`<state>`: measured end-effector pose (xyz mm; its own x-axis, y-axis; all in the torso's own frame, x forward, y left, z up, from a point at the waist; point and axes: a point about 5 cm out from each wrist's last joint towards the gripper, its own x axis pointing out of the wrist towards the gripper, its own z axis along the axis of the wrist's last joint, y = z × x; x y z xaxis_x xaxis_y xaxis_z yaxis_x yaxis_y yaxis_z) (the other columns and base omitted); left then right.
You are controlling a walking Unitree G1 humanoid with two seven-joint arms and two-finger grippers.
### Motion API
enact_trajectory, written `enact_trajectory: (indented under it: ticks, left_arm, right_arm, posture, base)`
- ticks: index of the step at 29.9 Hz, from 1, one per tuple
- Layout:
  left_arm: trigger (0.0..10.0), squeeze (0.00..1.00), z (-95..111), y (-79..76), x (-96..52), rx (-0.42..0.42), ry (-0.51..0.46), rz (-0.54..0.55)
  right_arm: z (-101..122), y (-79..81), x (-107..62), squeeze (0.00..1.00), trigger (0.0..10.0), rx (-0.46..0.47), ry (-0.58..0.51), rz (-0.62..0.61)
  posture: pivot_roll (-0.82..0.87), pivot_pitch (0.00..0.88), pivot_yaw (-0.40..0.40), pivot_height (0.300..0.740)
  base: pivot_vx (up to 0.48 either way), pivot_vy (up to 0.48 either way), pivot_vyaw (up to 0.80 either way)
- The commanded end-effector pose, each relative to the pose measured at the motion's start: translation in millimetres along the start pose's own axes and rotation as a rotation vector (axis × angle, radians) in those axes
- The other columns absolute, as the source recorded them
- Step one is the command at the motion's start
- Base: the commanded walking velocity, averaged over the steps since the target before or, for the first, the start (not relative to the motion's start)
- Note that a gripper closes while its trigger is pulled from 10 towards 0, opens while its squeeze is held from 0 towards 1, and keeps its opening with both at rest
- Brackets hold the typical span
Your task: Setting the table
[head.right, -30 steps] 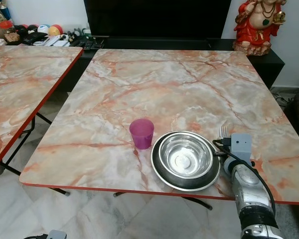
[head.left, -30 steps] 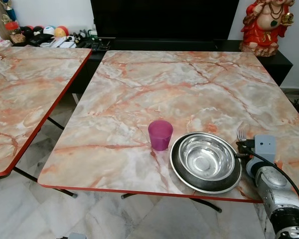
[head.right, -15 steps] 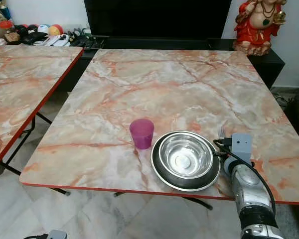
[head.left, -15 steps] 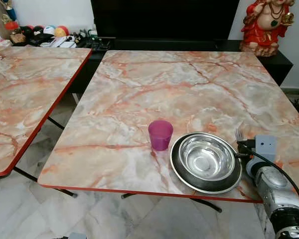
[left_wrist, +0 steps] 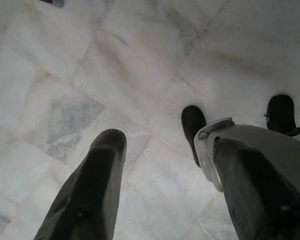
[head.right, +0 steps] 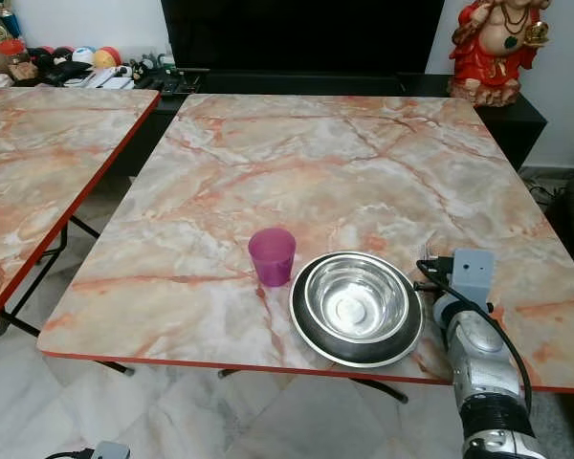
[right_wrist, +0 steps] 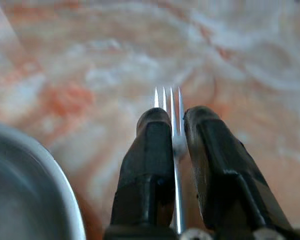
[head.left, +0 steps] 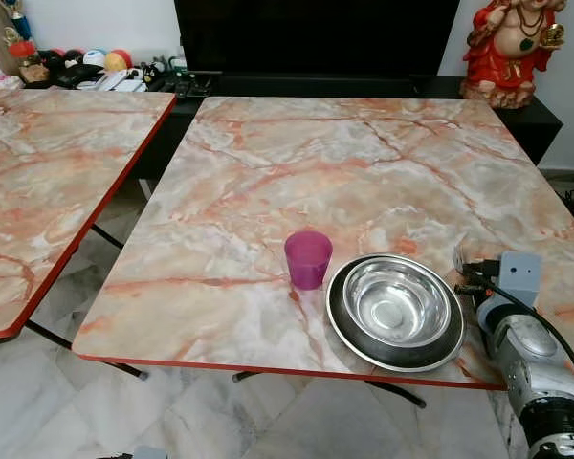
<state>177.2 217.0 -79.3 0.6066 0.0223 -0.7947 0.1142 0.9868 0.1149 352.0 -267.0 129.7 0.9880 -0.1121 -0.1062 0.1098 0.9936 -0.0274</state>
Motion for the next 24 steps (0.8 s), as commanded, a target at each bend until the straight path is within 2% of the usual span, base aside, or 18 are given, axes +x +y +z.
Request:
enact_trajectory:
  ticks: [1, 6, 13, 17, 19, 24]
  left_arm:
    - [10.0, 0.0, -6.7, -0.2, -1.4, 0.017, 0.022, -0.002]
    - [10.0, 0.0, -7.3, 2.2, -1.9, 0.015, 0.025, 0.005]
    - [10.0, 0.0, -5.8, 8.7, -2.3, 0.003, 0.02, 0.028]
    - [10.0, 0.0, -6.3, 10.4, -2.7, -0.003, 0.021, 0.034]
    - [10.0, 0.0, -7.2, 12.1, -3.2, -0.004, 0.023, 0.04]
    - [10.0, 0.0, -6.7, 17.4, -3.9, -0.004, 0.025, 0.054]
  right_arm:
    - [14.8, 3.2, 2.0, 0.0, 10.0, 0.014, -0.078, 0.012]
    - [37.6, 5.8, -0.5, 0.0, 10.0, 0.008, -0.23, -0.02]
    - [43.5, 5.1, -10.5, 0.0, 10.0, 0.012, -0.303, -0.029]
    - [48.9, 4.1, -15.6, 0.0, 10.0, -0.019, -0.329, -0.038]
    - [50.2, 6.6, -20.1, 0.0, 10.0, -0.019, -0.347, -0.03]
    - [46.0, 7.6, -25.6, 0.0, 10.0, -0.026, -0.341, -0.031]
  posture:
    - [-0.01, 0.118, 0.03, 0.74]
    - [-0.01, 0.108, 0.029, 0.74]
    - [0.0, 0.096, 0.023, 0.74]
    - [-0.01, 0.084, 0.021, 0.74]
    - [-0.01, 0.059, 0.015, 0.74]
    - [-0.01, 0.027, 0.015, 0.74]
  base:
    - [0.0, 0.0, 0.0]
    - [0.0, 0.0, 0.0]
    - [0.0, 0.0, 0.0]
    - [0.0, 0.0, 0.0]
    - [0.0, 0.0, 0.0]
    - [0.0, 0.0, 0.0]
